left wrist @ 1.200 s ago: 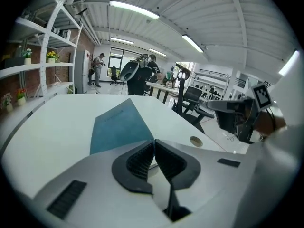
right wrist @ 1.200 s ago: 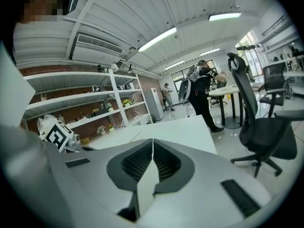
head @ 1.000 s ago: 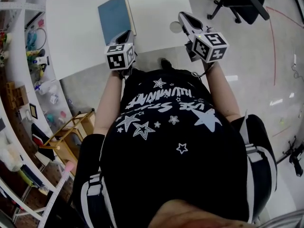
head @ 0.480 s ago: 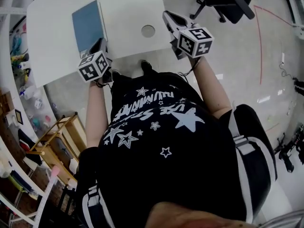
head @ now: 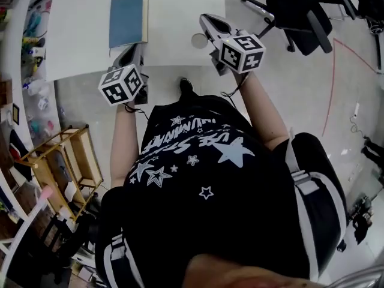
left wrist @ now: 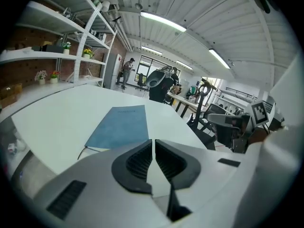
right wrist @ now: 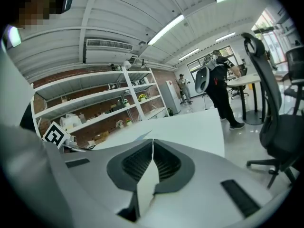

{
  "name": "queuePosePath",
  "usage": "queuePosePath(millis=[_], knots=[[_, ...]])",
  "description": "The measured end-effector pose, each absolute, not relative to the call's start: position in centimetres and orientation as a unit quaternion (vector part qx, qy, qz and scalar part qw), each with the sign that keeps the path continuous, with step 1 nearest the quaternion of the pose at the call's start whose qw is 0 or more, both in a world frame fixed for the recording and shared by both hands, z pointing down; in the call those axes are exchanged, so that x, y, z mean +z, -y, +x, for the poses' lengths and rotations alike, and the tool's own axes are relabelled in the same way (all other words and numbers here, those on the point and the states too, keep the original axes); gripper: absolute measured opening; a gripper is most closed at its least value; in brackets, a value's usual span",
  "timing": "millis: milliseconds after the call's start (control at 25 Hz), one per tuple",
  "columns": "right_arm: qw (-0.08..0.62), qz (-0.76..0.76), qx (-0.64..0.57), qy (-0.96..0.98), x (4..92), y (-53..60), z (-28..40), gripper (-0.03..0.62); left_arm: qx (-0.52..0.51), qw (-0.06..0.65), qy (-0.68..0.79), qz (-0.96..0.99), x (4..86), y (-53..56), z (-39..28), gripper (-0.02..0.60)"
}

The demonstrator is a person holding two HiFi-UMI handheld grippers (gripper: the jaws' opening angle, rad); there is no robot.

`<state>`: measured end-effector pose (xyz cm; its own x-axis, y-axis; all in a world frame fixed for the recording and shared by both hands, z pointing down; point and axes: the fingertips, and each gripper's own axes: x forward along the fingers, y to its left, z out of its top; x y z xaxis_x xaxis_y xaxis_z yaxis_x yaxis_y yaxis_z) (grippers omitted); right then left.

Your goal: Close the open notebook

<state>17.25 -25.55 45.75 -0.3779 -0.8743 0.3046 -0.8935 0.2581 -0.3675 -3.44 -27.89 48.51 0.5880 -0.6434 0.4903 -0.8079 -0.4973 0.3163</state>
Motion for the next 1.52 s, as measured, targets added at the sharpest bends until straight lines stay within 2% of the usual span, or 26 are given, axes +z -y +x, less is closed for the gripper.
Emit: queuePosePath(millis=[360, 720, 1080, 1520], knots=[[0.037, 0.506, 0.248, 0.825, 46.4, 23.6, 12.5, 0.011, 0.113, 0.287, 0.462, 0.831, 47.9, 21.6, -7.0, 0.026], [0.055, 0.452, 0.253, 0.854, 46.2, 15.0, 7.9, 0.011, 0.072, 0.288, 0.515, 0.804, 45.7, 10.3, -11.2, 0.025], [0.041, 0.430, 0.244, 0.868, 45.2, 4.6, 6.8, 0.009, 0.026, 0.276, 0.532, 0.800, 43.2, -0.8, -12.3, 0.025], [0.071, 0.428, 0.215, 0.875, 43.7, -4.8, 8.7, 0.009, -0.003, 0.222, 0.527, 0.821, 40.0, -8.4, -10.6, 0.025]])
